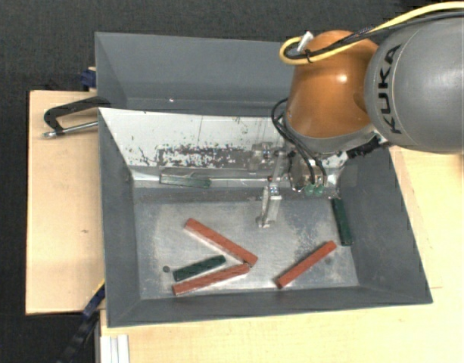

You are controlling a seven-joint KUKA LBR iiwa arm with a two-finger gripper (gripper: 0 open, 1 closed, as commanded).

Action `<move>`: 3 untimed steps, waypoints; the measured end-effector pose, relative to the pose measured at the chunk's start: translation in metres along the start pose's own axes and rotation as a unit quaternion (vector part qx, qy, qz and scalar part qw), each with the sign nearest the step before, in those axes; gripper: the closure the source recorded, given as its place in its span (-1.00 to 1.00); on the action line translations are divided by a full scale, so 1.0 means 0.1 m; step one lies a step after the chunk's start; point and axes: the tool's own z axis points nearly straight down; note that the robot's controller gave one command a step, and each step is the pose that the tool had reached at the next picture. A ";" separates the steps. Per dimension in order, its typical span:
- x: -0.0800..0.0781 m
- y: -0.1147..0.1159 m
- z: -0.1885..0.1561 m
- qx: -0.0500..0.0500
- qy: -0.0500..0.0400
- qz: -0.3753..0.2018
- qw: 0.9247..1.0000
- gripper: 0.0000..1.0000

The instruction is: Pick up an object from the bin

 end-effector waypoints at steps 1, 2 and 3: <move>0.14 0.39 0.67 0.000 -0.002 0.014 1.000 -1.00; 0.21 0.57 0.84 0.000 0.002 0.015 1.000 -1.00; 0.38 0.76 0.58 0.000 0.000 0.096 0.995 -1.00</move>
Offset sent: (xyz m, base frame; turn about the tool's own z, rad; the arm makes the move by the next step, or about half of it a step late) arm -0.0218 0.0670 -0.0520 0.0314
